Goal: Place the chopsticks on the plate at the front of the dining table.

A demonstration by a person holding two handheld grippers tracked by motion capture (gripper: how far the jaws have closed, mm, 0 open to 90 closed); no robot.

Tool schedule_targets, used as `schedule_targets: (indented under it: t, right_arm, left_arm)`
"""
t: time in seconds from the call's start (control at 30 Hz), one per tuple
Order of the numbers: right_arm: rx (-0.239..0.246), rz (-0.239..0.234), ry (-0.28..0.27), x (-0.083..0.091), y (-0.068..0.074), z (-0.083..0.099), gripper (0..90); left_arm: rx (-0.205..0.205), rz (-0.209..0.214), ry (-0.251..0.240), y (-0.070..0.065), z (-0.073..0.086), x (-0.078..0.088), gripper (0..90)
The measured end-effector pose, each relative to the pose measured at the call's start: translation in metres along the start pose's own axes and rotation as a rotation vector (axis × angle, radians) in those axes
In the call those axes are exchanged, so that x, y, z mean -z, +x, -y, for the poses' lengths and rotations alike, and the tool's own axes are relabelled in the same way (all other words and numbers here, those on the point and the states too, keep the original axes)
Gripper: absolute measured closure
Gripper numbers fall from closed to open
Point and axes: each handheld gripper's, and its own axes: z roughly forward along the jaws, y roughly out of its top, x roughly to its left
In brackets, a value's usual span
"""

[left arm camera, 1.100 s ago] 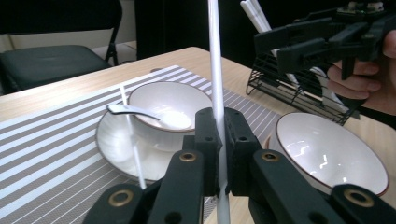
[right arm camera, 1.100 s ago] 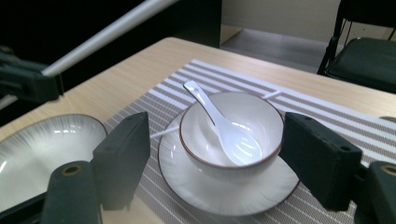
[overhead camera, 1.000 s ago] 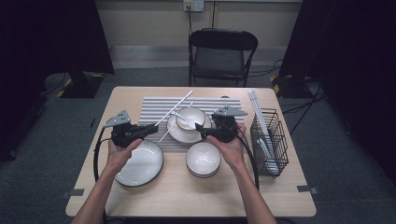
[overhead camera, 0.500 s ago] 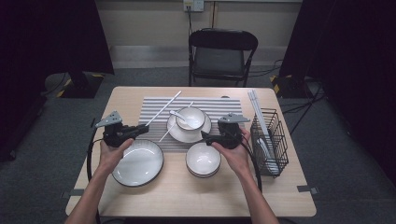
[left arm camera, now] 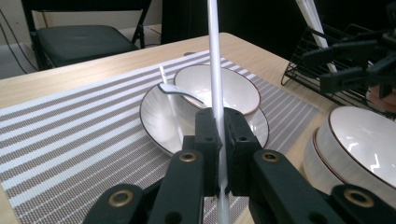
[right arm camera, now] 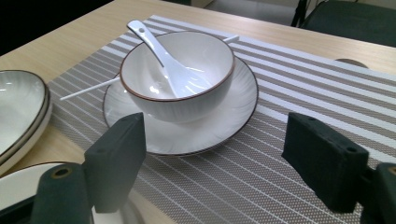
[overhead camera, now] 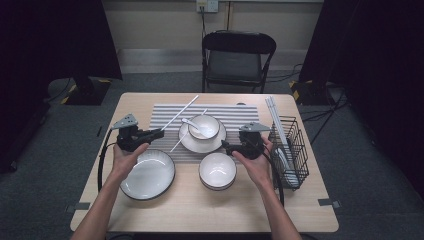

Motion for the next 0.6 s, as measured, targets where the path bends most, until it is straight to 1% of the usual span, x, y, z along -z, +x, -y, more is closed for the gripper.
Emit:
schedule_targets:
  t: [0.07, 0.13, 0.17, 0.23, 0.27, 0.3, 0.33, 0.37, 0.43, 0.47, 0.53, 0.57, 0.6]
  right_arm:
    - [0.0, -0.003, 0.017, -0.002, -0.001, 0.004, 20.7]
    - [-0.005, 0.008, 0.028, -0.004, -0.003, 0.009, 20.5]
    - [-0.01, 0.005, 0.036, -0.005, -0.004, 0.01, 20.2]
    - [-0.009, 0.016, 0.048, -0.007, -0.005, 0.012, 22.0]
    - [-0.006, 0.026, 0.057, -0.008, -0.004, 0.012, 23.1]
    - [-0.004, 0.029, 0.062, -0.008, -0.004, 0.012, 23.0]
    - [-0.001, 0.028, 0.067, -0.009, -0.004, 0.013, 22.5]
    - [-0.001, 0.032, 0.067, -0.009, -0.004, 0.013, 22.3]
    - [-0.011, 0.037, 0.065, -0.01, -0.007, 0.015, 22.3]
    - [-0.019, 0.041, 0.071, -0.012, -0.009, 0.016, 22.3]
    - [-0.023, 0.047, 0.083, -0.014, -0.012, 0.019, 22.2]
    - [-0.024, 0.051, 0.085, -0.015, -0.013, 0.02, 22.2]
    - [-0.029, 0.055, 0.09, -0.016, -0.013, 0.022, 22.2]
  left_arm:
    - [0.011, 0.004, 0.0, 0.002, -0.002, -0.002, 86.0]
    - [0.021, 0.004, 0.001, 0.006, -0.001, -0.003, 85.9]
    - [0.034, 0.017, 0.003, 0.008, 0.0, -0.004, 85.9]
    - [0.036, -0.002, 0.011, 0.011, 0.001, -0.006, 85.9]
    - [0.042, 0.008, 0.014, 0.012, 0.001, -0.006, 85.9]
    - [0.051, 0.01, 0.005, 0.014, 0.001, -0.007, 85.9]
    - [0.049, 0.003, 0.008, 0.015, 0.001, -0.007, 85.9]
    - [0.056, 0.009, 0.013, 0.016, 0.0, -0.008, 85.9]
    - [0.046, 0.007, 0.017, 0.016, -0.004, -0.011, 85.9]
    - [0.041, 0.014, 0.019, 0.017, -0.006, -0.011, 85.9]
    - [0.045, 0.015, 0.005, 0.016, -0.01, -0.013, 85.9]
    - [0.039, 0.021, 0.013, 0.016, -0.012, -0.015, 85.9]
    - [0.032, 0.018, 0.019, 0.016, -0.014, -0.016, 85.9]
